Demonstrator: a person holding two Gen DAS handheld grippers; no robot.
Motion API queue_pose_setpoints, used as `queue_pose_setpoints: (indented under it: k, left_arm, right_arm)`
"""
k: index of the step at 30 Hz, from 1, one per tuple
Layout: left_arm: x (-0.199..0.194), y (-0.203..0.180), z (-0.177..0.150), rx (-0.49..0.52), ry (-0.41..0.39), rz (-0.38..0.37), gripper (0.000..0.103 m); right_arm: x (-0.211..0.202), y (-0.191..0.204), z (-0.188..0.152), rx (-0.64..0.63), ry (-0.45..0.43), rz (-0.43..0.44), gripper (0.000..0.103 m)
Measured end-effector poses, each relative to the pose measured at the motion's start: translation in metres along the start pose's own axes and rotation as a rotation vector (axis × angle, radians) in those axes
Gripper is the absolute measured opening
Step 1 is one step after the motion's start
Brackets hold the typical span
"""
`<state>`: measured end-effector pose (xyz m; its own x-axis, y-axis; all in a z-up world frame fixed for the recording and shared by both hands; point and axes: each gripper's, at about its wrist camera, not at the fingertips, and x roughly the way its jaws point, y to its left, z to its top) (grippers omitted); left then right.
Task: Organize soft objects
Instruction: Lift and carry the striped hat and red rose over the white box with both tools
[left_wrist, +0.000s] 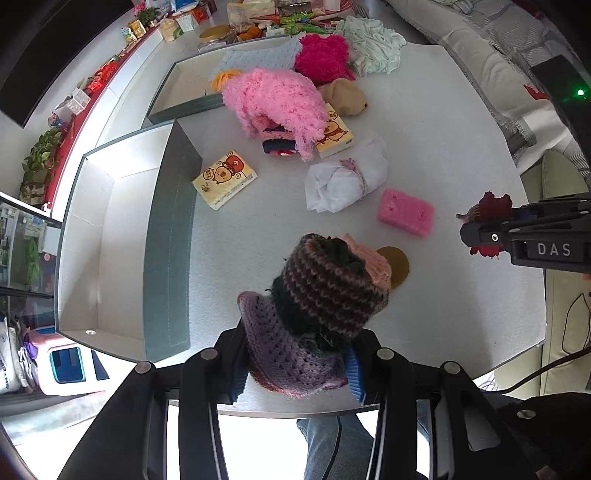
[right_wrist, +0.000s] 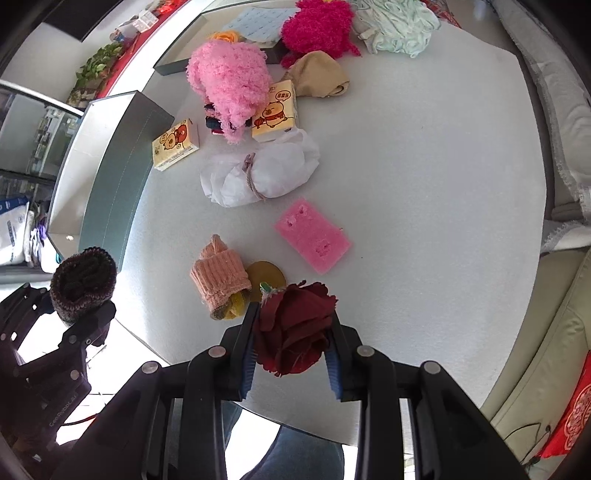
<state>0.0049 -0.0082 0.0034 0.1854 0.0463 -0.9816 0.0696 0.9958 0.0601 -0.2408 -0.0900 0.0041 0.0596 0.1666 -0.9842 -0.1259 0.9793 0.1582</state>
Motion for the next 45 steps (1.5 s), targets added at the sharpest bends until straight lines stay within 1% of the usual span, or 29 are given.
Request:
queue_pose_setpoints:
  k: [3, 6, 9, 13, 16, 19, 24, 35, 45]
  left_arm:
    - [-0.001, 0.014, -0.002, 0.076, 0.006, -0.004, 0.044]
    - [-0.005, 0.025, -0.003, 0.138, -0.012, -0.015, 0.044]
    - [-0.012, 0.03, -0.003, 0.163, -0.038, -0.025, 0.044]
    - [-0.024, 0.035, 0.0, 0.147, -0.09, -0.034, 0.044]
    - [-0.032, 0.037, 0.003, 0.133, -0.127, -0.036, 0.044]
    - [-0.035, 0.04, 0.006, 0.105, -0.147, -0.043, 0.044]
    - [-0.034, 0.044, 0.004, 0.069, -0.151, -0.054, 0.044]
    - [-0.032, 0.057, -0.005, 0.004, -0.139, -0.05, 0.044]
    - [-0.037, 0.053, -0.007, 0.029, -0.14, -0.052, 0.044]
  right_arm:
    - [0.007, 0.011, -0.01, 0.091, 0.001, 0.017, 0.034]
    - [0.01, 0.027, -0.018, 0.104, 0.006, 0.005, 0.034]
    - [0.001, 0.037, -0.015, 0.098, -0.015, -0.021, 0.034]
    - [-0.021, 0.047, -0.003, 0.075, -0.072, -0.058, 0.034]
    - [-0.03, 0.053, 0.004, 0.046, -0.088, -0.078, 0.035]
    - [-0.034, 0.059, 0.007, 0.016, -0.089, -0.09, 0.035]
    - [-0.037, 0.063, 0.008, -0.017, -0.083, -0.108, 0.035]
    - [-0.03, 0.069, 0.002, -0.031, -0.052, -0.116, 0.035]
    - [-0.03, 0.075, 0.0, -0.055, -0.04, -0.118, 0.035]
